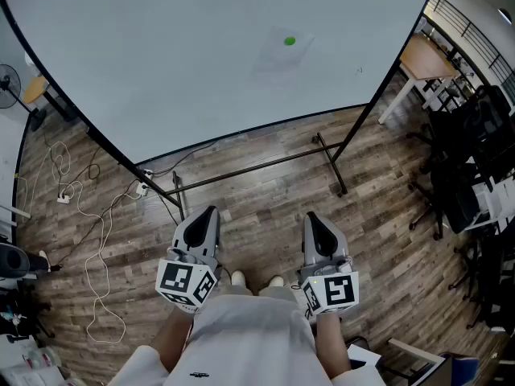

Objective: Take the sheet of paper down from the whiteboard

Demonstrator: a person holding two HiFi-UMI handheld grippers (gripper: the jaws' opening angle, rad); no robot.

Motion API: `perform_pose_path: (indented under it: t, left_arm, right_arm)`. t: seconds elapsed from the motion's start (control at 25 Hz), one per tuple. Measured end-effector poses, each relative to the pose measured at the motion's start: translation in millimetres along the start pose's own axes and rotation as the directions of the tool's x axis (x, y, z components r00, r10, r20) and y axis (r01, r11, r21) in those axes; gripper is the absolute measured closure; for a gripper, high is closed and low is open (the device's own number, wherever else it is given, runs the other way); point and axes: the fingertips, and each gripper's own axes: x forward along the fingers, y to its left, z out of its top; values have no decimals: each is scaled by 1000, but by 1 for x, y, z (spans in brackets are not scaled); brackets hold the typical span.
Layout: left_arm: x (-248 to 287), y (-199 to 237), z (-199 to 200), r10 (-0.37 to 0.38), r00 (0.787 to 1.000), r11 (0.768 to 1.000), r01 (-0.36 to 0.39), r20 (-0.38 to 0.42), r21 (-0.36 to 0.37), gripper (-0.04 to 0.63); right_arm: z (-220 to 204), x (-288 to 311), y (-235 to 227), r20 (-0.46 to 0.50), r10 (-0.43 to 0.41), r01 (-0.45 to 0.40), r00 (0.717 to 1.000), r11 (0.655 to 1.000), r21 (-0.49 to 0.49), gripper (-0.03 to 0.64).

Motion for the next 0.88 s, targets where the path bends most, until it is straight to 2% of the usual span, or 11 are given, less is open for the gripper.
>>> perform_pose_path:
  t: [0.24, 0.44, 0.88]
  left_arm:
    - [4, -13, -2, -6, 1000, 1000, 6, -7, 2, 588]
    - [9, -27, -3, -11, 1000, 1000, 11, -15, 0, 588]
    - [14, -71, -5, 4, 1000, 1000, -3, -3, 17, 588]
  right_arm:
    - [4, -5, -15, 7, -9, 9, 1000, 1000, -2, 614]
    - [5, -17, -38, 26, -63, 62, 998, 997, 54, 615]
    - [-1, -38, -70, 42, -33, 30, 999, 998, 55, 615]
